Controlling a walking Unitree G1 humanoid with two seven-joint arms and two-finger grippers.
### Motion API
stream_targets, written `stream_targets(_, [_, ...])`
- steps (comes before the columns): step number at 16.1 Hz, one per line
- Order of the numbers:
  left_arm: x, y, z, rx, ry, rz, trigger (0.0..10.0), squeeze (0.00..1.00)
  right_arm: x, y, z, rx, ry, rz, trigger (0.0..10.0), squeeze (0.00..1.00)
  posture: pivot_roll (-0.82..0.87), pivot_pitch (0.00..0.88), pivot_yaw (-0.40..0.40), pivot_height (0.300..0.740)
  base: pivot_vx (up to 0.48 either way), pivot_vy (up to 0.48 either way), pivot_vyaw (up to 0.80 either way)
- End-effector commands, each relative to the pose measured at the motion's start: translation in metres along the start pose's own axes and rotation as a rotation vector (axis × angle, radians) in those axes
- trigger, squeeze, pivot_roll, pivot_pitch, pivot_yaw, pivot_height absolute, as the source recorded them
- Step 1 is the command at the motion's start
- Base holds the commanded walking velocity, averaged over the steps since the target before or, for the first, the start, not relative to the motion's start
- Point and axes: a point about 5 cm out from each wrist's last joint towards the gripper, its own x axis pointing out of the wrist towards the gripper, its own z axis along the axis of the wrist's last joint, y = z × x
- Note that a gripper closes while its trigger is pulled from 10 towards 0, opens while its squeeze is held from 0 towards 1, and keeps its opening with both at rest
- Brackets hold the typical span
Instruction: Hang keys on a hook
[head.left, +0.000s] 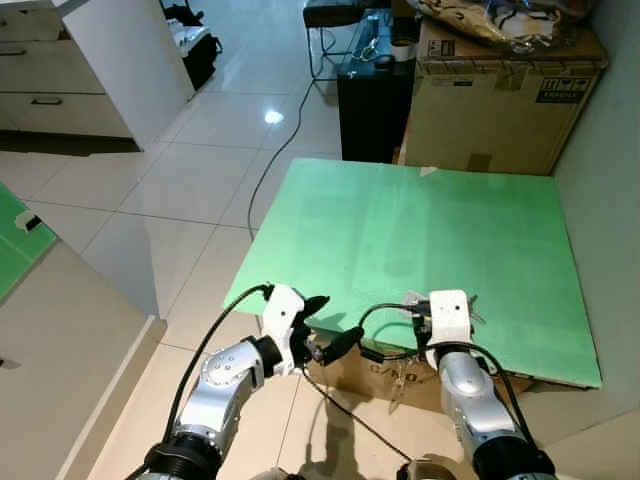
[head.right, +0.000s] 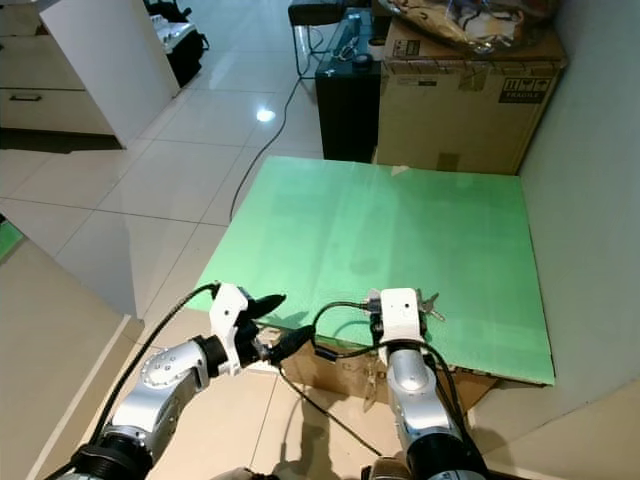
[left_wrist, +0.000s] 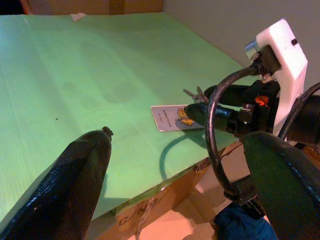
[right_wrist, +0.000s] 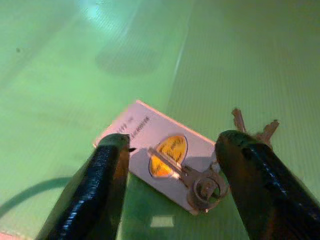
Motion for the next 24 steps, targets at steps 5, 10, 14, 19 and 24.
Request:
stream_targets(5, [-0.003, 0.0, -0.001, 0.024, 0.009, -0.015, 10.0, 0.0, 0.003, -0.015, -0.008, 0.034, 0.067, -0.057, 10.0, 0.0, -0.13, 0.09, 0.147, 0.74, 0.0, 0.0, 0.0])
stream_targets(10, [-0.001, -0.004, -0.002, 0.014, 0.001, -0.006, 10.0, 0.0, 0.008, -0.021, -0.005, -0.008, 0.077, -0.045, 10.0, 0.0, -0.14, 0.104, 0.119, 0.74, 0.0, 0.0, 0.0])
stream_targets(14, [0.002, -0.012, -0.008, -0.014, -0.015, 0.007, 10.0, 0.0, 0.008, -0.02, -0.005, -0.049, 0.072, -0.016, 10.0, 0.0, -0.15, 0.114, 0.074, 0.74, 0.0, 0.0, 0.0])
stream_targets(19, [0.005, -0.018, -0.01, -0.033, -0.035, 0.035, 10.0, 0.0, 0.006, -0.014, -0.009, -0.07, 0.092, 0.032, 10.0, 0.0, -0.15, 0.125, 0.022, 0.74, 0.0, 0.0, 0.0])
stream_targets(24, [0.005, -0.02, -0.011, -0.036, -0.042, 0.048, 10.0, 0.0, 0.007, -0.009, -0.01, -0.048, 0.114, 0.06, 10.0, 0.0, -0.15, 0.126, 0.014, 0.74, 0.0, 0.0, 0.0])
